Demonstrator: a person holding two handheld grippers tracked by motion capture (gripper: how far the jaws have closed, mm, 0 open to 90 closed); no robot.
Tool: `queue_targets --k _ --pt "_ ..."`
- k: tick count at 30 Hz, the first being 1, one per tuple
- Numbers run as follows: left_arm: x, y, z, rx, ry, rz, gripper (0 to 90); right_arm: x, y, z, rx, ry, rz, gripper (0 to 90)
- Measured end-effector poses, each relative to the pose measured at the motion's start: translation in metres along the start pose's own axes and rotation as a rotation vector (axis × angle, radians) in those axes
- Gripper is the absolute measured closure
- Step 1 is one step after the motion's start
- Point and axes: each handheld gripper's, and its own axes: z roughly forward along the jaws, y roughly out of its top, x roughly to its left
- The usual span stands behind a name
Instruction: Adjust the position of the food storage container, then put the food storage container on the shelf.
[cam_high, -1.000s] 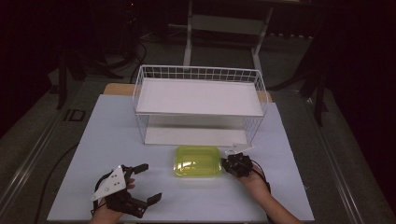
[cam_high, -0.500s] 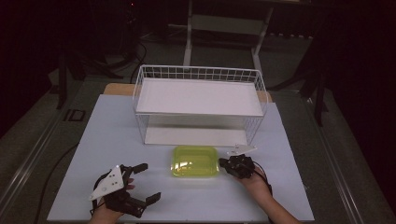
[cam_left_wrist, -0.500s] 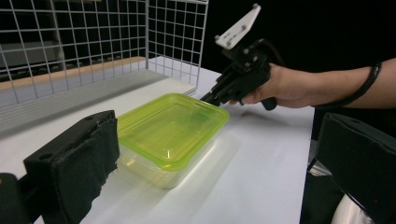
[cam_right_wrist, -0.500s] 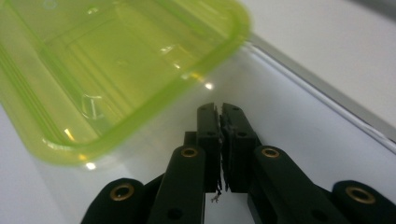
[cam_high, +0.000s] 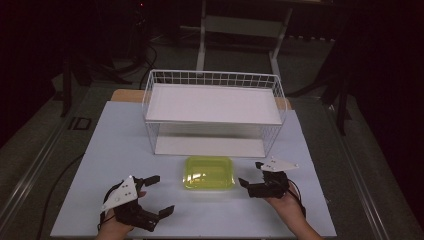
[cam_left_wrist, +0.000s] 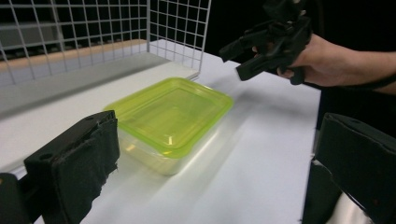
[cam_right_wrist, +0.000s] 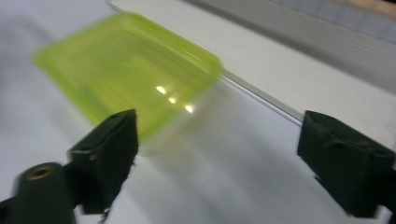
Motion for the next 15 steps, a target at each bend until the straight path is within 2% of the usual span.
queue_targets --k 1,2,3,4,5,7,9,12,13,15 --pt "-0.002 0.001 0.0 0.009 0.023 0.014 0.5 0.003 0.002 -0.004 -0.017 0.001 0.002 12.4" --pt "-0.003 0.004 0.001 0.019 0.035 0.01 0.5 0.005 0.003 -0.007 -0.03 0.006 -0.005 12.8" --pt "-0.003 0.006 0.002 0.022 0.03 0.001 0.5 0.007 0.005 -0.01 -0.031 0.034 0.003 14.3" --pt "-0.003 0.006 0.002 0.022 0.03 0.001 0.5 0.007 0.005 -0.01 -0.031 0.034 0.003 14.3" --pt "-0.003 0.01 0.003 0.014 0.007 -0.041 0.5 0.01 0.01 -0.014 -0.041 0.055 0.007 15.3" --pt "-0.002 0.017 0.004 0.038 -0.018 -0.07 0.5 0.013 0.014 -0.018 -0.055 0.062 -0.013 18.8" --pt "-0.003 0.024 0.006 0.04 0.001 -0.053 0.4 0.015 0.018 -0.022 -0.108 0.1 -0.006 18.8" --pt "-0.003 0.026 0.006 0.041 0.003 -0.047 0.4 0.017 0.022 -0.025 -0.089 0.081 -0.005 18.9" --pt "-0.002 0.037 0.011 0.066 0.045 -0.029 0.4 0.018 0.028 -0.026 -0.062 0.086 0.003 18.8" --pt "0.0 0.044 0.014 0.074 0.048 -0.031 0.4 0.021 0.031 -0.026 -0.067 0.05 -0.027 18.6"
